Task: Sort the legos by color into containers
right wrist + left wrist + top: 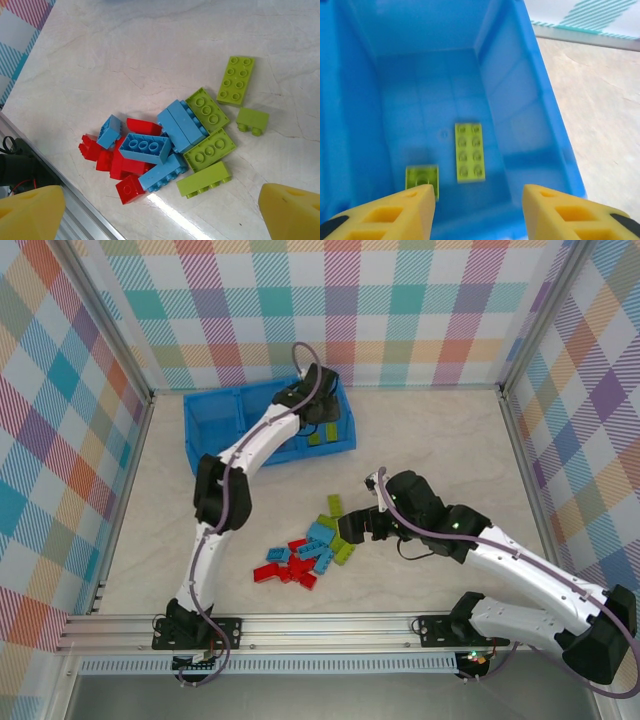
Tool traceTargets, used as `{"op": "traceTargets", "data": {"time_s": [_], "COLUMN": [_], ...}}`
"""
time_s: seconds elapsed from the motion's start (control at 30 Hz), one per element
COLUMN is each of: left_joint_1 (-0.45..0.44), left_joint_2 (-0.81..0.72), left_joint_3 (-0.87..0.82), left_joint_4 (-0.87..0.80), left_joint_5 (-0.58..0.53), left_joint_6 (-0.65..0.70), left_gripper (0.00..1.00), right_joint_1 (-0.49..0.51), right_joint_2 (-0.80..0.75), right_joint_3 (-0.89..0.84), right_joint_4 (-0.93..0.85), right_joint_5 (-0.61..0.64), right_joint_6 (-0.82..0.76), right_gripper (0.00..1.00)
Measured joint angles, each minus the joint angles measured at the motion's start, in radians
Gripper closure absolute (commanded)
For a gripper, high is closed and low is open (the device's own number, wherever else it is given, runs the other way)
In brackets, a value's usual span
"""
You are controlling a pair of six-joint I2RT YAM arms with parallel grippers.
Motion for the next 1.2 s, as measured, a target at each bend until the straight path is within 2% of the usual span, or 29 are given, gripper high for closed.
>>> {"op": "traceTargets", "data": {"time_s": [0.17,0.27,0.37,0.53,0.73,0.83,0.93,1.03,1.13,1.2], "left_joint_1": [-0.014,-0.052,-0.085,-0.084,-0.084,-0.092,-0.132,-0.168,-0.184,-0.184], "left_joint_2": [-0.447,-0.707,-0.89,-1.044,-1.133,-1.182,-1.241,-1.289,-1.325,-1.328], "left_joint_3": [-0.455,-0.661,-0.789,-0.94,-1.174,-1.293,-1.391,-1.468,-1.522,-1.543], "left_joint_4": [0.061,0.049,-0.043,-0.228,-0.345,-0.365,-0.358,-0.322,-0.26,-0.223], "left_joint_5": [0.081,0.074,0.037,-0.001,0.063,0.124,0.196,0.248,0.281,0.291], "left_joint_6": [-0.047,-0.032,-0.025,-0.09,-0.265,-0.381,-0.489,-0.568,-0.611,-0.62], "left_gripper": [0.51,0.51,0.5,0.48,0.46,0.31,0.25,0.1,0.03,0.02], "right_joint_1": [0.0,0.0,0.0,-0.001,-0.001,-0.001,-0.003,-0.003,-0.003,-0.003], "right_joint_2": [0.015,0.039,0.063,0.098,0.158,0.177,0.188,0.189,0.189,0.189], "right_joint_3": [-0.013,-0.013,-0.013,-0.013,-0.013,-0.013,-0.013,-0.013,-0.013,-0.013], "right_joint_4": [0.014,0.031,0.048,0.079,0.116,0.123,0.132,0.148,0.153,0.156], "right_joint_5": [0.004,0.004,0.003,-0.002,-0.035,-0.059,-0.077,-0.092,-0.105,-0.108], "right_joint_6": [-0.002,-0.008,-0.017,-0.037,-0.039,-0.039,-0.039,-0.039,-0.038,-0.035], "right_gripper": [0.0,0.0,0.0,0.0,0.0,0.0,0.0,0.0,0.0,0.0]}}
